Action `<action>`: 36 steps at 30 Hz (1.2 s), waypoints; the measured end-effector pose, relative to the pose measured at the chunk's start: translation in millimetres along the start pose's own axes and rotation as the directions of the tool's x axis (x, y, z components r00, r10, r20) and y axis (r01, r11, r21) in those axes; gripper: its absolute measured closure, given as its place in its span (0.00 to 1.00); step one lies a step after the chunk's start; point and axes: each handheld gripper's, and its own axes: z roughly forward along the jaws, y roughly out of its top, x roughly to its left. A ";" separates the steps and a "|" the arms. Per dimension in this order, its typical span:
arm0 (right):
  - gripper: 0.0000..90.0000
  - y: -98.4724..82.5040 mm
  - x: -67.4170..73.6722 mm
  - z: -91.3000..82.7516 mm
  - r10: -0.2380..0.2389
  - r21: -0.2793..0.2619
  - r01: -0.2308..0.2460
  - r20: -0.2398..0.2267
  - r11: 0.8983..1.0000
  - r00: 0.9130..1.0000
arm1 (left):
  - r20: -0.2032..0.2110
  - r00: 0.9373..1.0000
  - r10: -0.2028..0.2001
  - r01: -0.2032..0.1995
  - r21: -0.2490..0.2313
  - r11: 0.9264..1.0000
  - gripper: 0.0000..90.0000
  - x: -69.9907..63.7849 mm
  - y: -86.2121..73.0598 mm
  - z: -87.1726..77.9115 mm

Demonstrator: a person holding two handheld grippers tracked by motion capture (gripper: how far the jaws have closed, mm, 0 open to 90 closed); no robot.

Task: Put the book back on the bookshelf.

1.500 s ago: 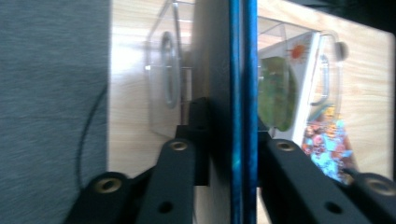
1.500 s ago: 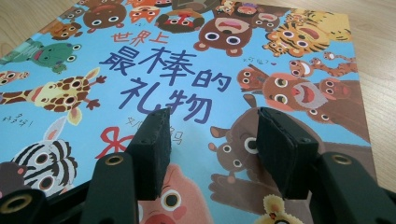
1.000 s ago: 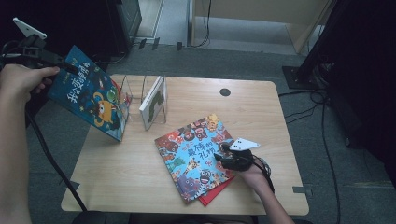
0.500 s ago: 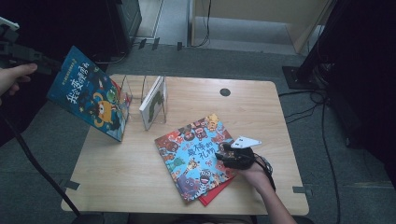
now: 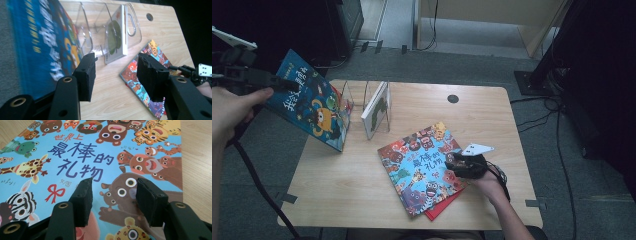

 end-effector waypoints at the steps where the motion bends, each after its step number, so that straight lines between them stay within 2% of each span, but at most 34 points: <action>1: 0.52 0.4 -0.9 -0.5 0.003 0.002 -0.003 -0.001 1.000 1.000 | 0.003 1.000 0.005 -0.005 0.003 1.000 0.55 -2.6 -3.0 3.8; 4: 0.51 1.4 -3.5 -1.7 0.019 0.003 -0.019 0.000 1.000 1.000 | 0.024 1.000 0.021 -0.021 0.004 1.000 0.55 -10.3 -12.1 15.3; 6: 0.51 1.6 -4.3 -2.1 0.028 0.001 -0.028 0.001 1.000 1.000 | 0.034 0.998 0.060 -0.061 0.011 0.998 0.55 -17.3 -18.6 24.0; 7: 0.51 1.6 -4.4 -2.1 0.028 0.000 -0.028 0.000 1.000 1.000 | 0.024 0.997 0.074 -0.075 0.022 0.997 0.55 -22.1 -23.0 30.0; 9: 0.52 1.5 -3.7 -1.4 0.020 0.005 -0.020 -0.006 1.000 1.000 | 0.041 0.995 0.092 -0.093 0.024 0.995 0.55 -26.9 -29.3 37.7; 16: 0.52 0.7 -1.7 -0.3 0.021 0.020 -0.021 -0.011 1.000 1.000 | 0.036 0.991 0.130 -0.131 0.027 0.991 0.55 -37.4 -51.2 74.1; 19: 0.52 0.3 -1.8 -0.7 0.023 0.021 -0.023 -0.012 1.000 1.000 | 0.043 0.990 0.138 -0.139 0.044 0.989 0.55 -39.5 -59.0 92.9; 23: 0.51 -0.1 -1.4 -1.0 0.016 0.020 -0.016 -0.010 1.000 1.000 | 0.081 0.984 0.157 -0.160 0.025 0.987 0.55 -44.0 -69.9 115.2; 27: 0.51 -3.0 0.2 -2.9 0.020 0.010 -0.020 0.000 1.000 1.000 | 0.102 0.977 0.189 -0.193 0.029 0.981 0.55 -52.3 -81.7 146.8; 31: 0.51 -5.5 1.0 -4.8 0.024 0.003 -0.024 0.001 1.000 1.000 | 0.133 0.971 0.198 -0.206 0.053 0.977 0.54 -58.7 -89.5 171.1; 34: 0.51 -7.7 1.4 -7.2 0.028 0.002 -0.028 0.004 1.000 1.000 | 0.178 0.959 0.220 -0.234 0.065 0.970 0.54 -63.2 -93.9 188.4; 35: 0.51 -9.3 1.6 -9.0 0.032 0.002 -0.032 0.008 0.999 0.999 | 0.186 0.953 0.237 -0.251 0.056 0.966 0.54 -65.4 -95.8 195.5; 36: 0.51 -9.3 1.6 -9.0 0.032 0.002 -0.032 0.008 0.999 0.999 | 0.183 0.951 0.248 -0.263 0.059 0.963 0.54 -67.3 -97.0 200.6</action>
